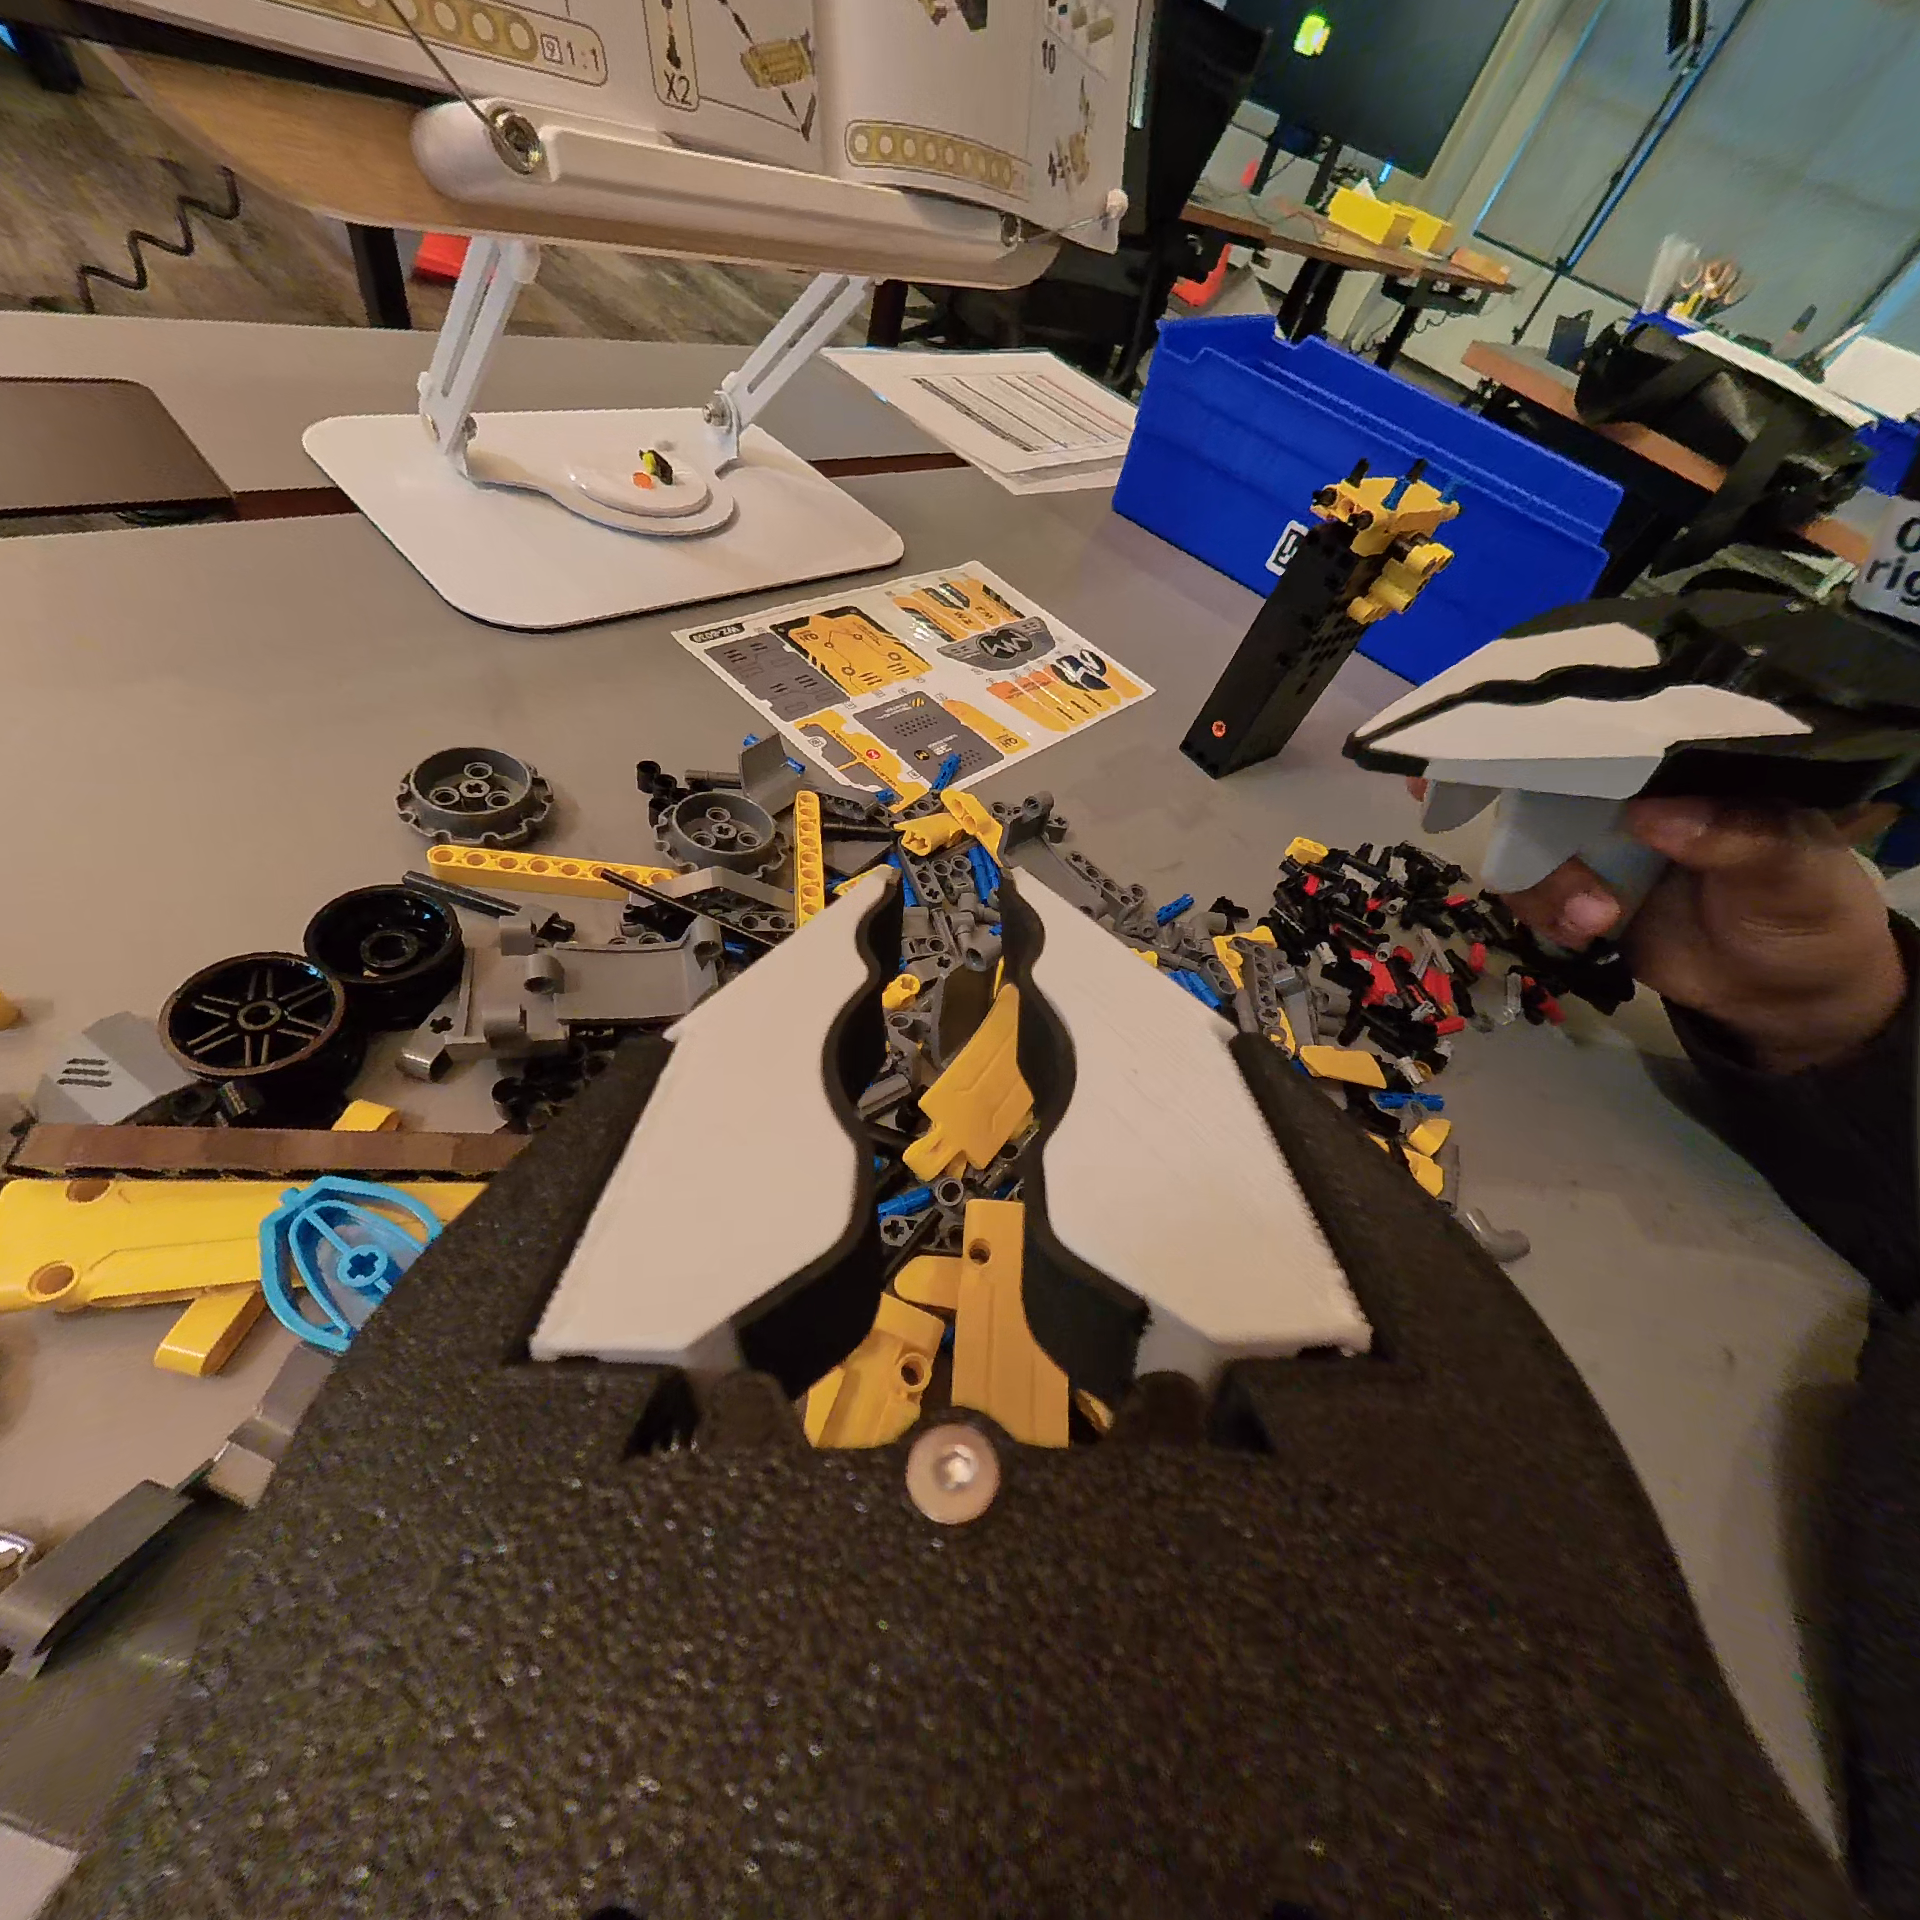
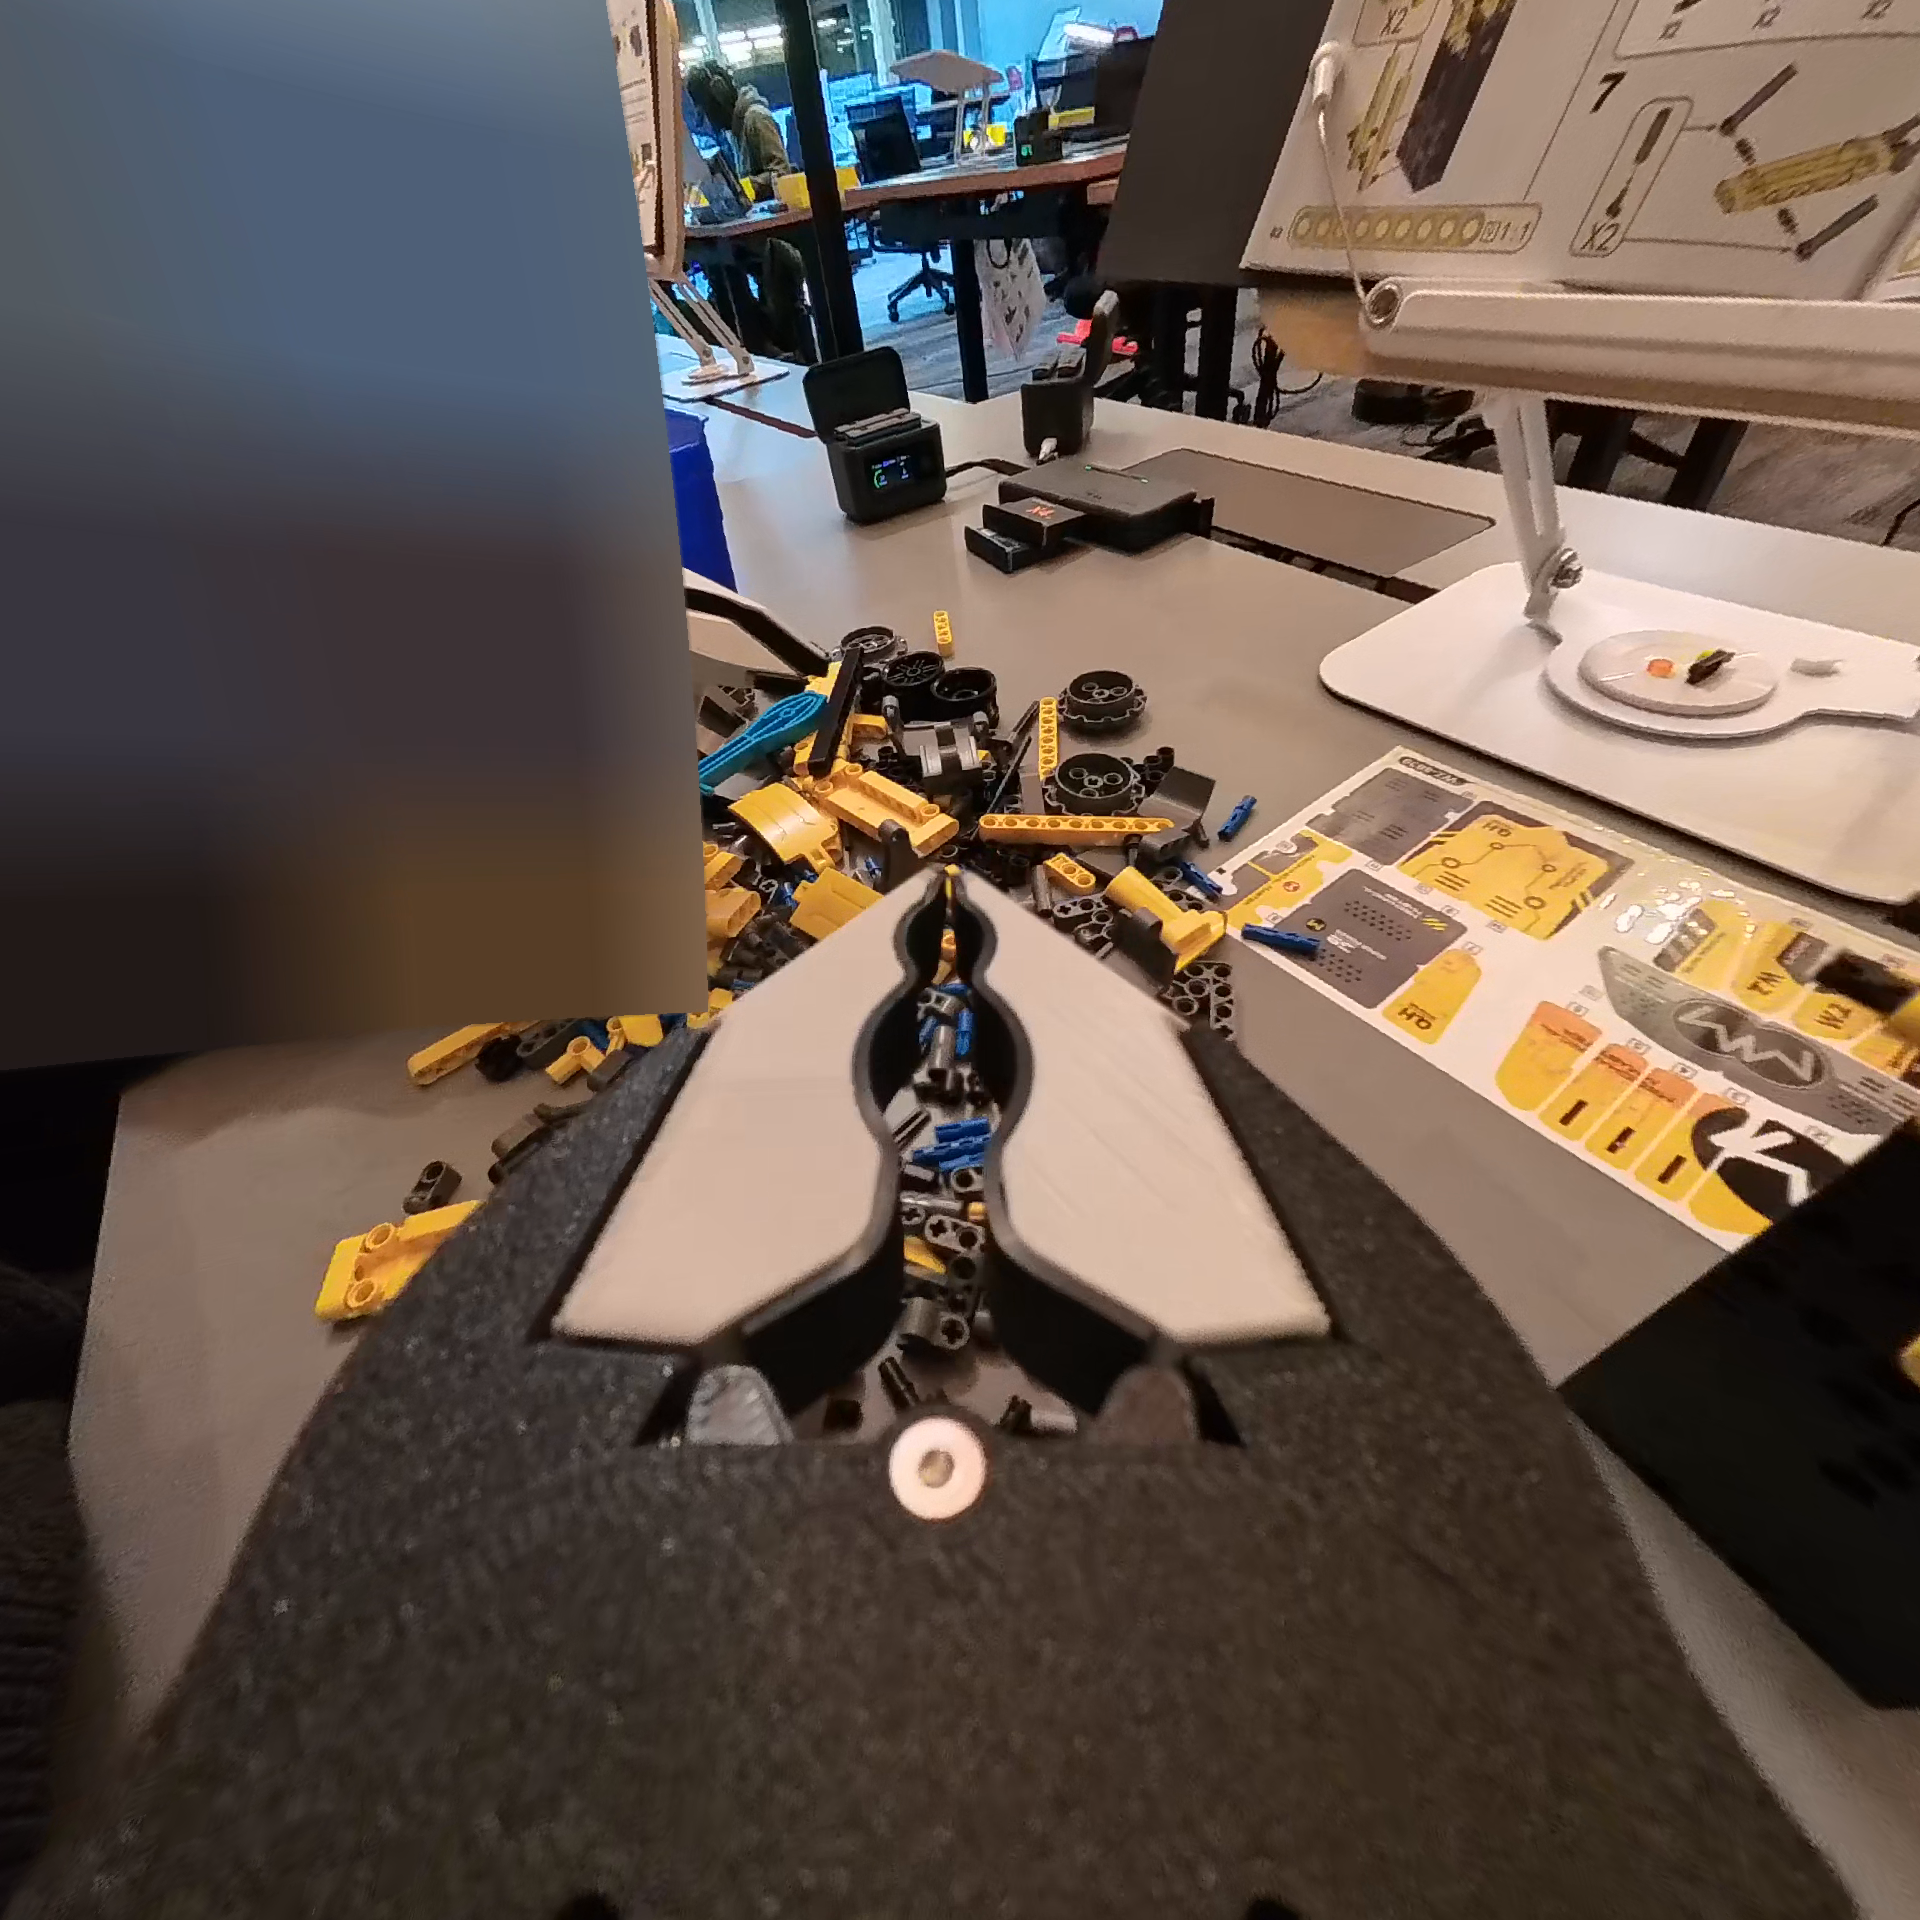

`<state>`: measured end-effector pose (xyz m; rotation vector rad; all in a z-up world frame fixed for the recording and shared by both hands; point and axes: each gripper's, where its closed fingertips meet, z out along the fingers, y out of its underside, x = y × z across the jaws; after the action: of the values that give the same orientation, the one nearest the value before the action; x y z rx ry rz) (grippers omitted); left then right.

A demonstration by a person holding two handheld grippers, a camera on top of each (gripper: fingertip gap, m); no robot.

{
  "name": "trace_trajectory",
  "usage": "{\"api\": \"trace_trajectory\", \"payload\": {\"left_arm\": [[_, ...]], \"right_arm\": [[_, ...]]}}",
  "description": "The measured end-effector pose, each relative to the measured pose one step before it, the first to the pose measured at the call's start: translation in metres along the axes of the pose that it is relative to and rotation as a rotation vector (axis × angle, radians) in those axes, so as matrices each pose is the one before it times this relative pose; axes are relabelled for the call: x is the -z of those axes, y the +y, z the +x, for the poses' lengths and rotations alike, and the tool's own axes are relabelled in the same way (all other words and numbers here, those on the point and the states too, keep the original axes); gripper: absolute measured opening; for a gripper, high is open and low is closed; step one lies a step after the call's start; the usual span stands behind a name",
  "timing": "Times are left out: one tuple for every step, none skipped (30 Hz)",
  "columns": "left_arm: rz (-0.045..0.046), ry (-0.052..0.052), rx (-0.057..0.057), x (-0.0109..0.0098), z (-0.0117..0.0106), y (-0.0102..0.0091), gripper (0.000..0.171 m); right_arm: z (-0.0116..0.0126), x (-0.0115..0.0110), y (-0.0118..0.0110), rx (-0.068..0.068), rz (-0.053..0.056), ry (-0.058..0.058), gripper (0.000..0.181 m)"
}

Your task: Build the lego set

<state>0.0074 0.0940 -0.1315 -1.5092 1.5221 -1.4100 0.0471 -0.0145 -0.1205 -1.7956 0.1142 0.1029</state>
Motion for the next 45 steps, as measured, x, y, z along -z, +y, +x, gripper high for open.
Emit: {"api": "trace_trajectory", "payload": {"left_arm": [[-0.00069,0.0009,0.0003,-0.0001,0.00019,0.00017,0.018],[-0.00057,0.0003,-0.0001,0.00004,0.00003,0.00008,0.018],[-0.00066,0.0008,0.0,-0.00007,0.00019,0.00008,0.018],[-0.00069,0.0013,0.0002,-0.0001,0.00036,0.0001,0.018],[-0.00149,0.0016,-0.0001,-0.00023,0.00022,0.00022,0.018],[-0.00391,0.0044,-0.0011,-0.00011,0.00073,0.00059,0.018],[-0.00974,0.011,-0.004,0.00001,0.00189,0.00134,0.018],[-0.01689,0.0154,-0.0086,0.00016,0.0025,0.0022,0.018],[-0.03037,0.0183,-0.0108,0.00047,0.00306,0.00436,0.018],[-0.05125,0.0172,-0.0039,0.00063,0.00321,0.00758,0.018],[-0.06505,0.0143,-0.0023,0.00059,0.00353,0.01005,0.018],[-0.05551,-0.0009,-0.0176,0.00054,0.003,0.00936,0.018],[-0.03776,-0.0272,-0.0351,0.00052,0.00145,0.0076,0.018],[-0.01358,-0.052,-0.0449,0.00046,0.00027,0.005,0.018],[-0.00249,-0.0414,-0.0345,-0.0002,0.00301,0.00366,0.018],[-0.0096,-0.0091,-0.015,-0.00125,0.00744,0.00456,0.018],[-0.02135,0.0069,0.0008,-0.00237,0.00817,0.00554,0.018],[-0.02405,0.0016,0.0056,-0.00279,0.00581,0.00552,0.018],[-0.01904,-0.0037,0.0013,-0.00235,0.00368,0.00427,0.018],[-0.01381,-0.0062,-0.0025,-0.00182,0.00214,0.00306,0.018],[-0.01573,-0.0059,-0.0063,-0.00131,0.00136,0.00274,0.018],[-0.02201,-0.0027,-0.009,-0.00117,0.0013,0.00327,0.017],[-0.02815,0.0041,-0.0133,-0.00128,0.00208,0.00384,0.014],[-0.02685,-0.005,-0.016,-0.00147,0.00039,0.00356,0.012],[-0.01965,-0.02,-0.0163,-0.00169,-0.00214,0.00249,0.011],[-0.01005,-0.0216,-0.0144,-0.00163,-0.00273,0.00118,0.01],[0.00666,-0.0031,-0.0041,-0.00069,-0.00035,-0.00144,0.009],[-0.00214,0.0016,0.0037,-0.00102,-0.00031,-0.00041,0.009],[0.00164,0.0087,0.0083,-0.00071,0.00034,-0.00067,0.008],[0.00143,0.0119,0.0138,-0.00074,0.00048,-0.00045,0.008],[0.0022,0.0117,0.0177,-0.00051,-0.00013,-0.00037,0.008],[0.00169,0.0128,0.019,-0.00034,0.00006,-0.00027,0.008],[-0.0001,0.0134,0.0171,-0.00018,0.00032,-0.00005,0.008],[-0.00276,0.015,0.0091,0.00004,0.00112,0.00029,0.008],[-0.00619,0.0187,0.0002,0.00011,0.0028,0.00055,0.008],[-0.00961,0.023,-0.007,0.00024,0.00432,0.00101,0.008],[-0.00921,0.0188,-0.0093,0.00005,0.00415,0.00093,0.009],[-0.00612,0.0083,-0.0091,0.0002,0.00253,0.00058,0.009],[-0.00369,0.0026,-0.0071,0.00023,0.00102,0.00042,0.009],[-0.00207,0.0033,-0.0026,0.00028,0.00054,0.00033,0.009],[0.00031,0.005,0.0024,0.00027,0.00025,0.00014,0.009],[0.00273,0.0038,0.0061,0.00006,-0.00039,0.00004,0.009],[0.00355,0.0019,0.0078,-0.00011,-0.0008,-0.00012,0.009],[0.00485,0.0012,0.0087,-0.00003,-0.00089,-0.0003,0.009],[0.00588,-0.0021,0.0092,0.00007,-0.00137,-0.00059,0.009]], "right_arm": [[-0.00026,-0.00089,0.00104,-0.0025,-0.0037,-0.0026,0.001],[-0.00029,-0.0009,0.00116,-0.0025,-0.0039,-0.003,0.001],[-0.00047,-0.00092,0.00116,-0.0024,-0.0047,-0.0035,0.001],[-0.00056,-0.00111,0.00142,-0.0023,-0.0055,-0.0037,0.001],[-0.00072,-0.0011,0.00133,-0.0019,-0.0054,-0.0036,0.001],[-0.00064,-0.00107,0.00123,-0.0011,-0.0046,-0.0035,0.001],[-0.00078,-0.00096,0.00104,-0.0004,-0.0042,-0.0032,0.001],[-0.00082,-0.00094,0.00095,0.0001,-0.0042,-0.003,0.001],[-0.00065,-0.0008,0.00089,0.0007,-0.0044,-0.0027,0.001],[-0.0005,-0.00066,0.00071,0.0017,-0.0033,-0.0014,0.001],[0.00003,-0.0006,0.00046,0.0024,-0.0014,0.0007,0.001],[0.00053,-0.00055,0.00074,0.0009,-0.0016,0.0019,0.001],[0.00106,-0.00076,0.00138,-0.0028,-0.0041,0.0014,0.001],[0.00122,-0.00073,0.0016,-0.0069,-0.005,0.0001,0.001],[0.00108,-0.00071,0.00137,-0.0104,-0.0038,-0.002,0.001],[0.00051,-0.00051,0.00081,-0.0122,-0.0014,-0.0049,0.001],[0.00009,-0.00033,0.00007,-0.0118,0.0019,-0.0063,0.001],[-0.00024,0.0,-0.0006,-0.0096,0.0045,-0.0063,0.001],[-0.00056,0.00018,-0.00088,-0.0072,0.0055,-0.0058,0.001],[-0.00082,0.00034,-0.00103,-0.0048,0.0053,-0.0056,0.001],[-0.00118,0.00042,-0.00112,-0.002,0.0047,-0.0049,0.001],[-0.00108,0.00038,-0.00103,0.0012,0.0038,-0.0028,0.001],[-0.00071,0.00048,-0.00071,0.0044,0.0019,0.0003,0.001],[-0.00025,0.00031,-0.00037,0.0065,-0.0003,0.003,0.001],[-0.00011,0.00029,-0.00024,0.0073,-0.0013,0.0042,0.001],[-0.00034,0.00027,-0.00041,0.0072,-0.0007,0.0035,0.001],[-0.00056,0.00029,-0.00057,0.0064,0.0005,0.0016,0.001],[-0.00086,0.0003,-0.00056,0.0058,0.0013,0.0004,0.001],[-0.00073,0.00013,-0.00046,0.0054,0.0007,0.0006,0.001],[-0.00047,0.00021,-0.00019,0.0053,-0.0007,0.0016,0.001],[-0.0002,0.00014,-0.00006,0.0054,-0.0013,0.0027,0.001],[-0.00007,0.00011,-0.00002,0.005,-0.0011,0.003,0.001],[-0.00012,0.00018,-0.00021,0.0042,-0.0003,0.0024,0.001],[-0.00017,0.00014,-0.00034,0.0031,0.0004,0.0012,0.001],[-0.00031,0.0001,-0.00017,0.0019,0.0004,-0.0001,0.001],[-0.00035,-0.00007,-0.00005,0.0008,-0.0002,-0.0007,0.001],[-0.00018,-0.00012,0.00011,0.0002,-0.0011,-0.0007,0.001],[-0.00025,-0.00011,0.00032,0.0002,-0.0018,-0.0006,0.001],[-0.00016,-0.00012,0.00015,0.0007,-0.0012,-0.0001,0.001],[-0.00013,0.00002,-0.00003,0.0014,-0.0001,0.0006,0.001],[0.00005,0.0,-0.0001,0.0017,0.0003,0.001,0.001],[0.00004,0.00014,-0.00014,0.0015,0.0,0.0012,0.001],[0.00012,0.00001,0.00004,0.001,-0.0002,0.001,0.001],[0.00002,0.00012,-0.00005,0.0005,0.0,0.0007,0.001],[0.00013,-0.00002,0.00009,-0.0002,0.0,0.0002,0.001]]}}
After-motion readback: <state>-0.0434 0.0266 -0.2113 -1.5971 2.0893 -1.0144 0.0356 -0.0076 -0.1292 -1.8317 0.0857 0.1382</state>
